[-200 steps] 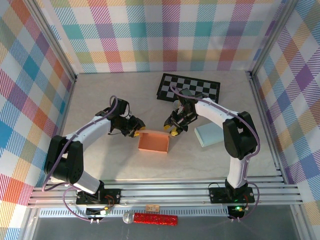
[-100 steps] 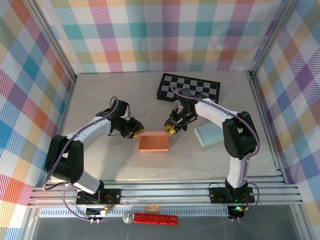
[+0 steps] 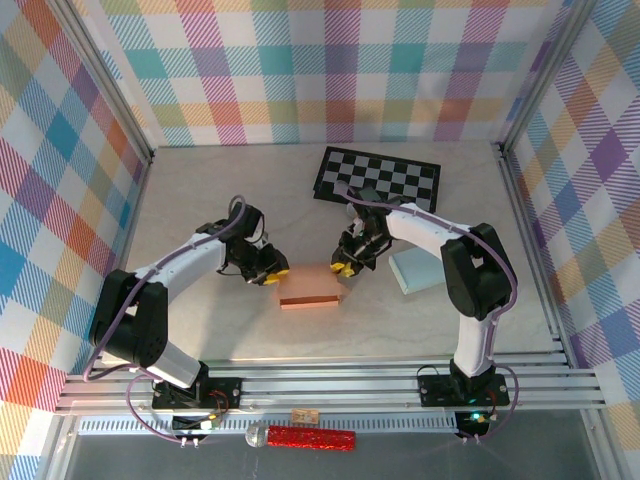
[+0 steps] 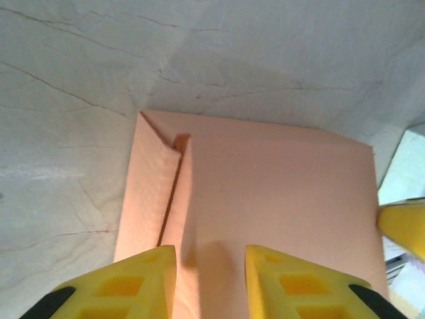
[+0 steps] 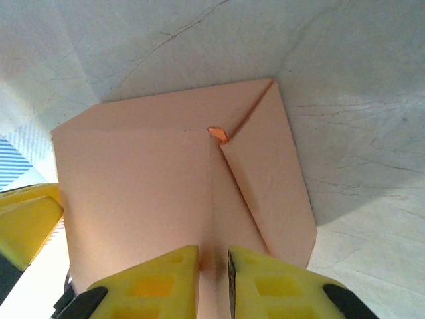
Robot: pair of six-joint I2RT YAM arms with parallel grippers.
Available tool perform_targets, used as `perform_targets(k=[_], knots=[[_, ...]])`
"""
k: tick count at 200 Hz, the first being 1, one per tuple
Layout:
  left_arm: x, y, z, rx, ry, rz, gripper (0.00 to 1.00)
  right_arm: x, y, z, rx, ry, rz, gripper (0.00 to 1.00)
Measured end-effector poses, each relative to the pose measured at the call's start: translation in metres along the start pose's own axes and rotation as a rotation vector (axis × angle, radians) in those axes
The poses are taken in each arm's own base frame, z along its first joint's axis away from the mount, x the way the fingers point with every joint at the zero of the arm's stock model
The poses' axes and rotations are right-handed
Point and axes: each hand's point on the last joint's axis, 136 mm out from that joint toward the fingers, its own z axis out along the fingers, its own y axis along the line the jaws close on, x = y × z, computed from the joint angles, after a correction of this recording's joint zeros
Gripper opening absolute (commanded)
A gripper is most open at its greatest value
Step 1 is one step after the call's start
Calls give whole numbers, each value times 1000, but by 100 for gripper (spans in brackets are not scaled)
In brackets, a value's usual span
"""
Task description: Fold the paper box
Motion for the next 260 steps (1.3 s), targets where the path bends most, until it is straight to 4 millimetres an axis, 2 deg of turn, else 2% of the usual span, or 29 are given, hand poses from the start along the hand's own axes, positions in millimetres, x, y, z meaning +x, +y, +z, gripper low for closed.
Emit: perform_targets(k=[37, 90, 126, 171, 224, 260], knots=[[1, 8, -1, -43, -4, 21, 36, -2, -6, 1, 25, -13, -19, 25], [0, 10, -1, -54, -6, 46, 37, 2, -11, -9, 72, -42, -86, 45], [0, 11, 3, -60, 2, 52, 37, 6, -11, -10, 72, -42, -149, 54], [1, 16, 9, -67, 10, 54, 35, 18, -15, 2, 86, -3, -185, 49], [7, 27, 21, -70, 17, 56, 34, 15, -28, 16, 119, 13, -178, 43], [6, 25, 23, -45, 7, 66, 30, 12, -31, 20, 130, 10, -176, 37]])
